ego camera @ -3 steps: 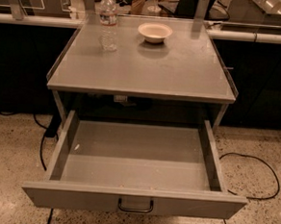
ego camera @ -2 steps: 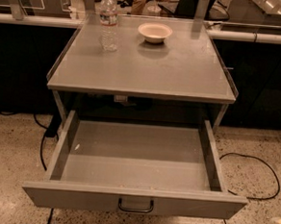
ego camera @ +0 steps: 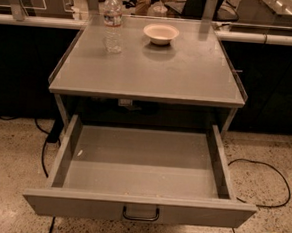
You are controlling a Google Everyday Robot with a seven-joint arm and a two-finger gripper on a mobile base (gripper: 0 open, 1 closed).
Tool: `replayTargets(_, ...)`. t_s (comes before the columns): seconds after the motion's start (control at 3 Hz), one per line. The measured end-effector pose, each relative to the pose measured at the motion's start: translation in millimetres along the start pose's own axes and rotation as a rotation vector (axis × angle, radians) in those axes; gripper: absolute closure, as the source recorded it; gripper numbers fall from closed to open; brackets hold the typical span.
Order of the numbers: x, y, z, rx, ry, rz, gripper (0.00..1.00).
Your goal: Close top drawer
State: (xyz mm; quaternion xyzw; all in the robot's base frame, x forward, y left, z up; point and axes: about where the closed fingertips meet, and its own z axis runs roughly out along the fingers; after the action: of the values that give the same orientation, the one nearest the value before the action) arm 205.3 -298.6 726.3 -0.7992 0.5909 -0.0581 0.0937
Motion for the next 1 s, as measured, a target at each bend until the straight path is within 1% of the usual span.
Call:
replayTargets(0.33,-8.2,1.9,17.4,-0.034,-0.039,-0.025,0.0)
replayTargets(0.67,-8.2,1.9,17.4,-0.034,-0.039,-0.025,0.0)
replayTargets(1.0,-11.2,5.0,30.2,-0.071,-0.054,-0.036,0.0)
